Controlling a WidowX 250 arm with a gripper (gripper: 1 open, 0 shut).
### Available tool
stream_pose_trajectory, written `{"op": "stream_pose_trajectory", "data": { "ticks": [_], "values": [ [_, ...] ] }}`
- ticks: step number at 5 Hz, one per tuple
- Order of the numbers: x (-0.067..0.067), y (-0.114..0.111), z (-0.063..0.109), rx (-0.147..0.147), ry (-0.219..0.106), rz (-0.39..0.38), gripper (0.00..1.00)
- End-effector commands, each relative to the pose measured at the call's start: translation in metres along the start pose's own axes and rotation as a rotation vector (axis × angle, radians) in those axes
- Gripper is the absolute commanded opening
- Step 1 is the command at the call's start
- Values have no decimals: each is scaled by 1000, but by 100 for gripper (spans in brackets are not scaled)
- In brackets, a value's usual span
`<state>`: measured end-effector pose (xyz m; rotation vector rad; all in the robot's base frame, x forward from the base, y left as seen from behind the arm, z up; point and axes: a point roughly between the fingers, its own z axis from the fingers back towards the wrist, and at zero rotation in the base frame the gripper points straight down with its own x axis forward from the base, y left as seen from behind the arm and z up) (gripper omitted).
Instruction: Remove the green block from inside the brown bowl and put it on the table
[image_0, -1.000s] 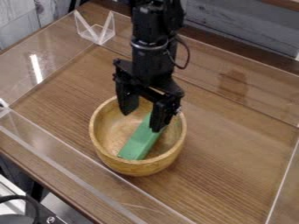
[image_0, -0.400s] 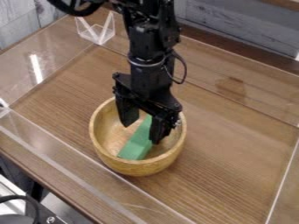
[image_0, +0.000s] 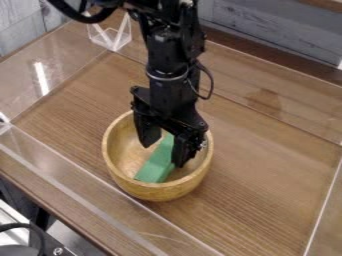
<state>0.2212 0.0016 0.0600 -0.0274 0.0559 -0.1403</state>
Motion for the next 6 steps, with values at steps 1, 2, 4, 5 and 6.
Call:
{"op": "stream_pose_trajectory", "data": {
  "ticks": [1,2,4,5,6],
  "values": [
    [6,-1,11,3,-61,-11,100],
    [6,-1,10,-3,-69,-16,100],
    [5,-3,10,-16,-87,-29,100],
    [5,-3,11,-22,-94,-33,100],
    [6,-4,10,-28,-100,-36,100]
  ]
}}
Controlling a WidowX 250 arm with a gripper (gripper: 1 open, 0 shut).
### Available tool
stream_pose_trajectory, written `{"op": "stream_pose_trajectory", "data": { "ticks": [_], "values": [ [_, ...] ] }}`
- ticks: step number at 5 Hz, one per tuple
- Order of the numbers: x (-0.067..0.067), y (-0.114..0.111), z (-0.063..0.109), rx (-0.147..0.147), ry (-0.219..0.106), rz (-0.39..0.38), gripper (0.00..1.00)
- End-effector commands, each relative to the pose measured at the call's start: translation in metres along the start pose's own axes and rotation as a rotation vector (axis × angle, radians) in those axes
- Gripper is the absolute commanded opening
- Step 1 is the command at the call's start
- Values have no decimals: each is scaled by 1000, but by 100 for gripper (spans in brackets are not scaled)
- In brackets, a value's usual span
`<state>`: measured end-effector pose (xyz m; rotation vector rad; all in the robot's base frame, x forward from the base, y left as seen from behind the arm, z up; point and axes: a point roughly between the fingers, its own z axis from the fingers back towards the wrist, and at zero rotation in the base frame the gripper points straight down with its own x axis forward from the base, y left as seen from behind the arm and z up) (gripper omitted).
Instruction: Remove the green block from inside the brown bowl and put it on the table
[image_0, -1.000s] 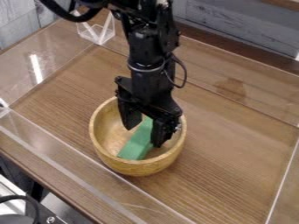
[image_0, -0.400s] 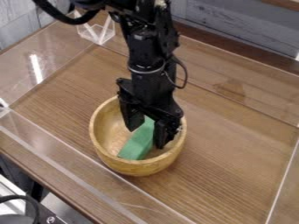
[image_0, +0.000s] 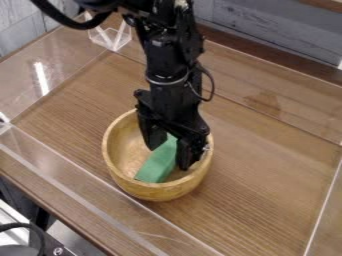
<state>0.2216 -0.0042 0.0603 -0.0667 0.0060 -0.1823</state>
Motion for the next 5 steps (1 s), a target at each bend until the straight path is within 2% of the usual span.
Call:
{"op": "stream_pose_trajectory", "data": {
  "ticks": [1,5],
  "values": [
    [5,2,10,3,-53,3,100],
    [6,0,8,-14,-68,-5,100]
  ]
}}
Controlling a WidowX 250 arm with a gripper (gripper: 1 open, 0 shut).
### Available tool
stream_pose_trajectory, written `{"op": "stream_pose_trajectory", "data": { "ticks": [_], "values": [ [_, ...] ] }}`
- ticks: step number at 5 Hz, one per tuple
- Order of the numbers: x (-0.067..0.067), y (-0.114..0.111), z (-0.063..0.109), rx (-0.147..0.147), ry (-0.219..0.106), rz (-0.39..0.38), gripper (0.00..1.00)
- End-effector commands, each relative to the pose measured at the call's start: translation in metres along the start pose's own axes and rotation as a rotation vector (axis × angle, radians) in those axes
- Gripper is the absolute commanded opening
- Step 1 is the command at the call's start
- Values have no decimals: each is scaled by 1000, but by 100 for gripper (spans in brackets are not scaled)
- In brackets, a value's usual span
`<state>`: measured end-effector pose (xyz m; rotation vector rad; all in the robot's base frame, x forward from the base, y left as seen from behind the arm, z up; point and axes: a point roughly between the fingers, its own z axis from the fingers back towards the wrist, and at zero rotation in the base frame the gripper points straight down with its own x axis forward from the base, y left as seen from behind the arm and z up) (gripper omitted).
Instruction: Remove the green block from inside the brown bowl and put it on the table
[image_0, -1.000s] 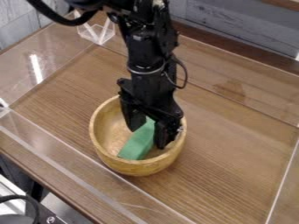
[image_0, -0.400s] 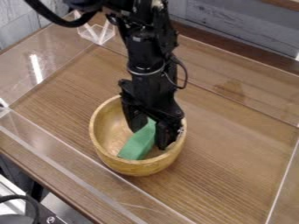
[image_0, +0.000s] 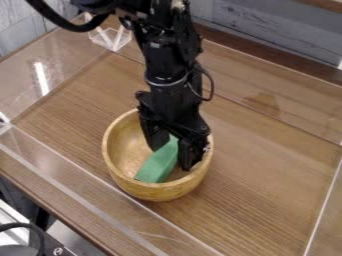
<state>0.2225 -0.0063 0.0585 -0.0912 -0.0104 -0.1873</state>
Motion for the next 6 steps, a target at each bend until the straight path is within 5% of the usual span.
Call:
{"op": "stream_pose_trajectory", "data": {
  "ticks": [1,5,6],
  "values": [
    [5,3,2,6,-52,-7,100],
    [5,5,-29,-4,-59,-13,100],
    [4,4,-29,-8,-54,-11,0]
  ]
}}
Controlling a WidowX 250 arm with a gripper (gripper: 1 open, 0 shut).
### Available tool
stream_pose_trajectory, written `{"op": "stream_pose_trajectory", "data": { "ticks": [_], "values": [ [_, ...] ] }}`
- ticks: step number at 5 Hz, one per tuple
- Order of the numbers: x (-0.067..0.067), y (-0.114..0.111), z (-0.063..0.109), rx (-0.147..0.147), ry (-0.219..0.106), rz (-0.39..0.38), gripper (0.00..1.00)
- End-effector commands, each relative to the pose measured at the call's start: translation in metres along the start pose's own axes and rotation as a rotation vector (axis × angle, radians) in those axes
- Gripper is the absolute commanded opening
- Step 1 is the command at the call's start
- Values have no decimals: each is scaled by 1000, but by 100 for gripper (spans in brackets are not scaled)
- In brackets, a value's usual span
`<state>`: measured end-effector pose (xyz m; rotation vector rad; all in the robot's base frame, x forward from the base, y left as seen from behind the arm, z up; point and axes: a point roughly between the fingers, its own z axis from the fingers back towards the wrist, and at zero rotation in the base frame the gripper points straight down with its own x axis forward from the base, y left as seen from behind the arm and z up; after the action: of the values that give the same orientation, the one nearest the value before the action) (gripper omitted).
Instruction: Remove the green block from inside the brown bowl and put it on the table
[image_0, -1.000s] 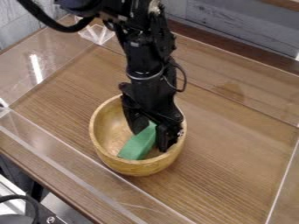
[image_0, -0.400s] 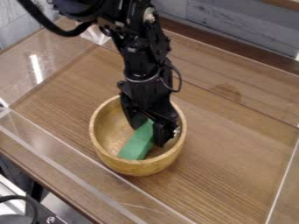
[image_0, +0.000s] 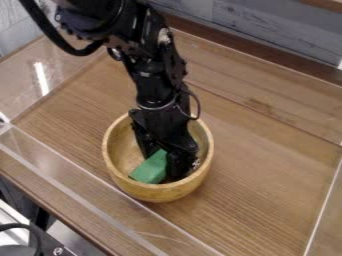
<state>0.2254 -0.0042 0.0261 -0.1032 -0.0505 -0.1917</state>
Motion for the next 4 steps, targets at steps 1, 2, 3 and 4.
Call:
{"op": "stream_pose_trajectory", "data": {
  "ticks": [1,2,3,4],
  "values": [
    [1,-4,6,-6,-5,2,0],
    [0,-7,10,-12,4,9,0],
    [-1,-9,13,-16,11,13,0],
    [-2,-11,16,-21,19,17,0]
  ]
}}
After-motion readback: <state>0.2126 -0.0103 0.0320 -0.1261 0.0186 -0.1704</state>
